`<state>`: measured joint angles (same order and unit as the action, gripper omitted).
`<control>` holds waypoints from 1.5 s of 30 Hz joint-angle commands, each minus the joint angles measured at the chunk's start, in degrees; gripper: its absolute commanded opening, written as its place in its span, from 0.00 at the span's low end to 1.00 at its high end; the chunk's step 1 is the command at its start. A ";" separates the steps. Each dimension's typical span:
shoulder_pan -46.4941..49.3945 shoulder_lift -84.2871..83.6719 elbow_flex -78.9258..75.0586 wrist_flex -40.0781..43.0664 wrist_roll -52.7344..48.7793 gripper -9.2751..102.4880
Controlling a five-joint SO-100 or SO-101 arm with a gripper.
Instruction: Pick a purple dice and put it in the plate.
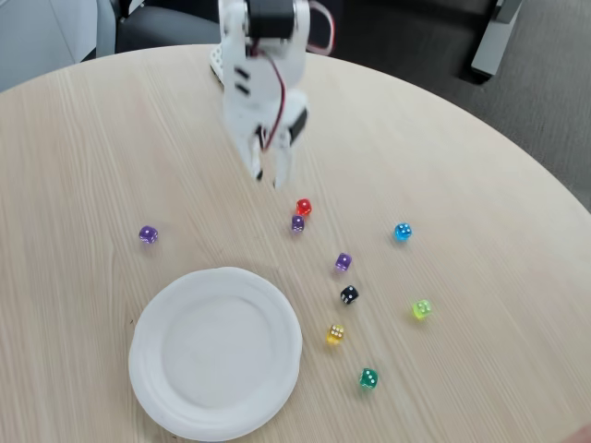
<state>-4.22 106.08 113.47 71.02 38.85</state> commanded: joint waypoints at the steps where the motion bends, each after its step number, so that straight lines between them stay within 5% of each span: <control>1: 0.44 -5.89 -7.91 0.70 0.53 0.17; 27: -0.97 -22.68 -12.04 0.70 0.62 0.23; 45: -15.29 -21.80 -11.95 0.88 6.42 0.25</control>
<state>-18.37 82.97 103.36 71.54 44.74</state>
